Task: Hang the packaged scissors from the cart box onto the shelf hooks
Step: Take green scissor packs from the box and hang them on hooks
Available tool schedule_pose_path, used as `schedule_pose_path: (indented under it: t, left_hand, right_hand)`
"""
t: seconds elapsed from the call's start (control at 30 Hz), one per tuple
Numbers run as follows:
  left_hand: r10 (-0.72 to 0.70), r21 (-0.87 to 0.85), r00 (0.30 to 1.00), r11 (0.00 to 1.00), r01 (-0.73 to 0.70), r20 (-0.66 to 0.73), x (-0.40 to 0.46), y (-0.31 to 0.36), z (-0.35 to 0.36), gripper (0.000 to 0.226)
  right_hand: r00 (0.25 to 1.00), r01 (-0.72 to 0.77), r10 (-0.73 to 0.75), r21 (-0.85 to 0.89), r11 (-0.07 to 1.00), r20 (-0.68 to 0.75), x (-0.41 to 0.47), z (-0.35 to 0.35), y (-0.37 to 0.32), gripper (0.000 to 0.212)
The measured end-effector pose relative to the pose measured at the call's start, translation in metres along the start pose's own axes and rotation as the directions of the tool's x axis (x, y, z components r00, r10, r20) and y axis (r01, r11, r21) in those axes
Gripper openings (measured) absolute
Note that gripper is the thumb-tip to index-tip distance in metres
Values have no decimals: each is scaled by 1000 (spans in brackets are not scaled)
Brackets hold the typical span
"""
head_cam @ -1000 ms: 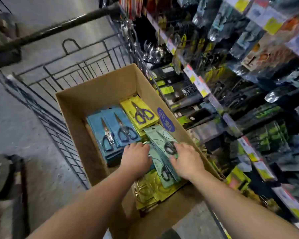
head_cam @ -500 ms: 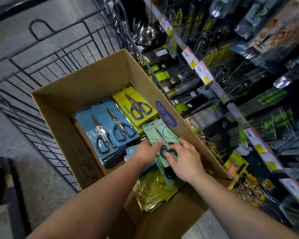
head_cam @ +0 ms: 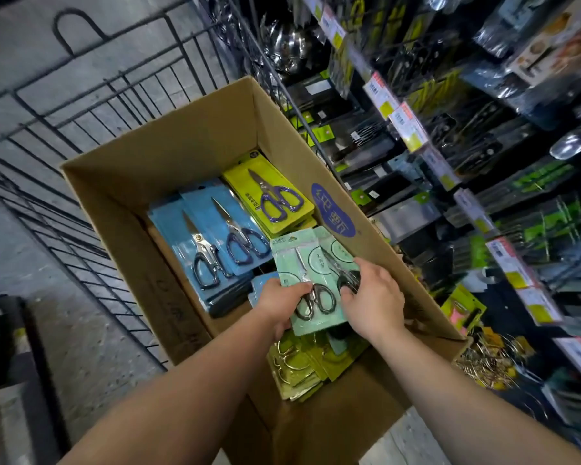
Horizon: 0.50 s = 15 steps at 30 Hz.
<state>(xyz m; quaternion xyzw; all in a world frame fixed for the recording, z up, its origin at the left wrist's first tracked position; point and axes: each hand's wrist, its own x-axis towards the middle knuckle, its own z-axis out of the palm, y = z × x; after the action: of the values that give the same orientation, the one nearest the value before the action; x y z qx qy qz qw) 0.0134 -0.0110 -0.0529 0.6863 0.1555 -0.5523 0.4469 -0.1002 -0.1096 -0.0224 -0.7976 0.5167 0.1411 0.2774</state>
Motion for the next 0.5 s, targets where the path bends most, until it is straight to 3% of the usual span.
schedule_pose_path:
  t: [0.1, 0.2, 0.4, 0.5]
  left_hand:
    - [29, 14, 999, 999, -30, 22, -1, -1, -1, 9]
    - [33, 25, 999, 999, -34, 33, -1, -2, -3, 13]
    - [-5, 34, 996, 999, 2, 92, -3, -8, -4, 23]
    - [-4, 50, 996, 999, -1, 89, -4, -12, -5, 26]
  right_hand:
    - [996, -69, 68, 14, 998, 56, 3, -4, -1, 65]
    - [981, -139, 135, 18, 990, 137, 4, -8, -2, 57]
    - [959, -184, 199, -89, 979, 203, 1, -15, 3, 59]
    - [936, -271, 266, -12, 963, 230, -2, -15, 7, 65]
